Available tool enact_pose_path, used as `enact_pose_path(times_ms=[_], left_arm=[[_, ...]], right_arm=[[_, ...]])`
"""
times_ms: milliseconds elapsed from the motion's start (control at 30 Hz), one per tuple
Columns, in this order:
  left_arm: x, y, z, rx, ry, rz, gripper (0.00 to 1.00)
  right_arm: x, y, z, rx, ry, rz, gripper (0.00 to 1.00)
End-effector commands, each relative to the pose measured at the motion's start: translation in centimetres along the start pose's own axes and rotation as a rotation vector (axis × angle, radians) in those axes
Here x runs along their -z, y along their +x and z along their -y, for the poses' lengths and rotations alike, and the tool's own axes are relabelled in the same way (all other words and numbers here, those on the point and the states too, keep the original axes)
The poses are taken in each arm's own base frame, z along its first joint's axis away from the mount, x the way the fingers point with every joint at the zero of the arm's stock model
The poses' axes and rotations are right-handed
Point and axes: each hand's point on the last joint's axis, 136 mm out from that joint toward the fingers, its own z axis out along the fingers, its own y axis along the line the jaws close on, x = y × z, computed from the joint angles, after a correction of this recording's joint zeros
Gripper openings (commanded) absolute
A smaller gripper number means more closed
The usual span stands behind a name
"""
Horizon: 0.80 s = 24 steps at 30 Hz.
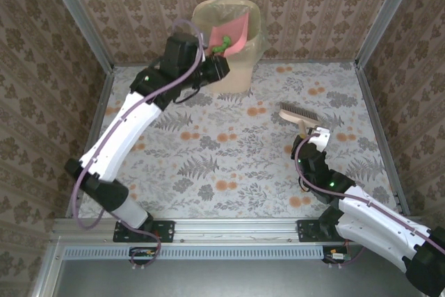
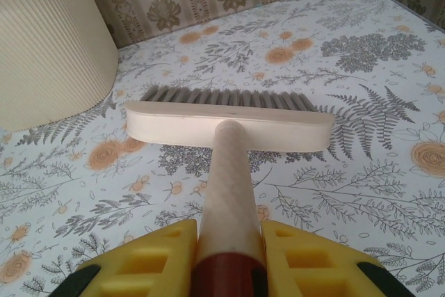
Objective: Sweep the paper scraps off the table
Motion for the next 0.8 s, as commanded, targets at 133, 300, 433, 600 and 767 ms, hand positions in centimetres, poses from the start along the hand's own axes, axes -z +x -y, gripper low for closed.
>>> enact_pose_path(times_ms=[133, 300, 433, 600, 767], left_arm=[[-3.7, -4.2, 4.3, 0.181, 0.194, -0.071, 0.00], [-6.0, -7.8, 5.0, 0.273, 0.293, -0.049, 0.00], [-7.0, -10.7, 4.4, 0.332, 0.344, 0.029, 0.00], [-8.8, -12.5, 3.3, 0.441, 0.385, 0.057, 0.00], [-11.2, -13.0, 2.1, 0.545, 0.403, 0.068, 0.00]], right_arm=[[0.0, -1.0, -0.2, -0.023, -0.014, 0.045, 0.00], [0.1, -1.2, -0.2, -0.023, -0.012, 0.049, 0.00], [0.1, -1.2, -0.1, -0.022, -0.008, 0.054, 0.00], [0.0, -1.2, -0.1, -0.023, -0.010, 0.057, 0.00], [0.0, -1.3, -0.3, -0.019, -0.011, 0.053, 0.00]])
